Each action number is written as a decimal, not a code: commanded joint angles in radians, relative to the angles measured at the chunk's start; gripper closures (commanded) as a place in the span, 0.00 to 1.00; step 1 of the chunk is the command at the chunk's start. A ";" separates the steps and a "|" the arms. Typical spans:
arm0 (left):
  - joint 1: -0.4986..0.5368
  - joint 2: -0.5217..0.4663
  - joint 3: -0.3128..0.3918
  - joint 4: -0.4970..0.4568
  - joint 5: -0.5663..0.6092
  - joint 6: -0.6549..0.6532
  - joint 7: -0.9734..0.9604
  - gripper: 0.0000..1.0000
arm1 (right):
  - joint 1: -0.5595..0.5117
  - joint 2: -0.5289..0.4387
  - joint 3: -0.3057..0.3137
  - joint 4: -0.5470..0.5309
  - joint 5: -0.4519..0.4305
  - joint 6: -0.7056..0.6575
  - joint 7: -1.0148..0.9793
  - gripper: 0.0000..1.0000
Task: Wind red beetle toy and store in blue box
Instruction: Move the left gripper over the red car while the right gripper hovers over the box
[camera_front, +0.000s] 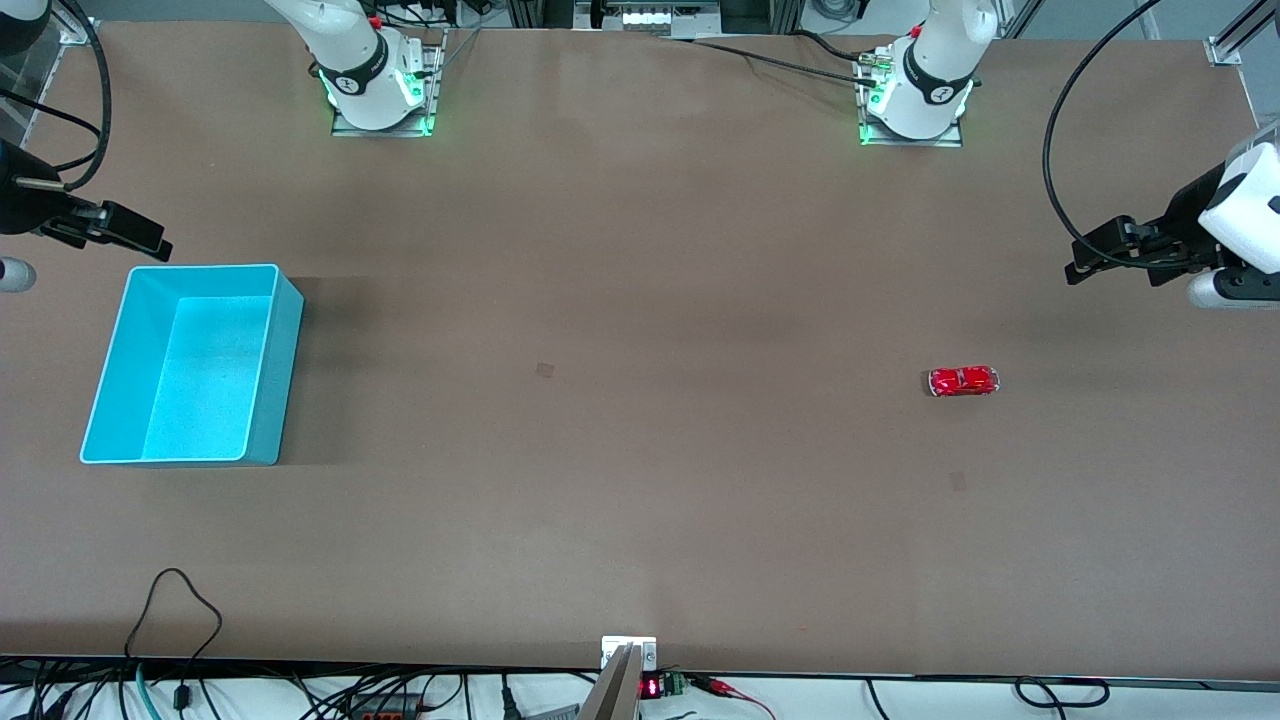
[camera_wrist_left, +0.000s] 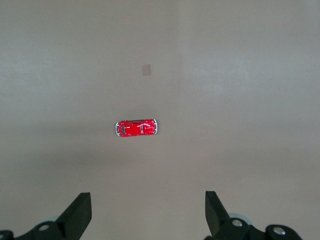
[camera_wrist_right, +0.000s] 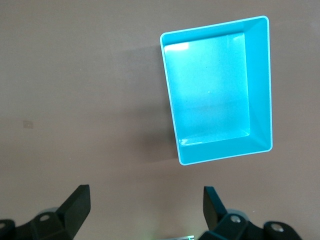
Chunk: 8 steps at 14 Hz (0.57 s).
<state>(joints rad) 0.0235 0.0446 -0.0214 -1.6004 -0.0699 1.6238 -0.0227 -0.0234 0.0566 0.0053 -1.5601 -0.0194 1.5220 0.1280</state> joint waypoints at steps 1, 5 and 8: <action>0.001 -0.031 -0.003 -0.032 0.018 0.010 0.006 0.00 | 0.017 -0.006 0.006 0.006 -0.011 -0.006 -0.001 0.00; 0.001 0.004 -0.002 -0.010 0.019 0.010 0.004 0.00 | 0.017 0.003 0.005 0.006 -0.002 0.023 0.005 0.00; -0.001 0.044 -0.003 -0.004 0.015 -0.002 0.001 0.00 | 0.010 0.008 0.004 0.008 0.001 0.026 0.005 0.00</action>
<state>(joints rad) 0.0237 0.0624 -0.0211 -1.6027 -0.0698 1.6232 -0.0231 -0.0103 0.0605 0.0102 -1.5601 -0.0194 1.5421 0.1282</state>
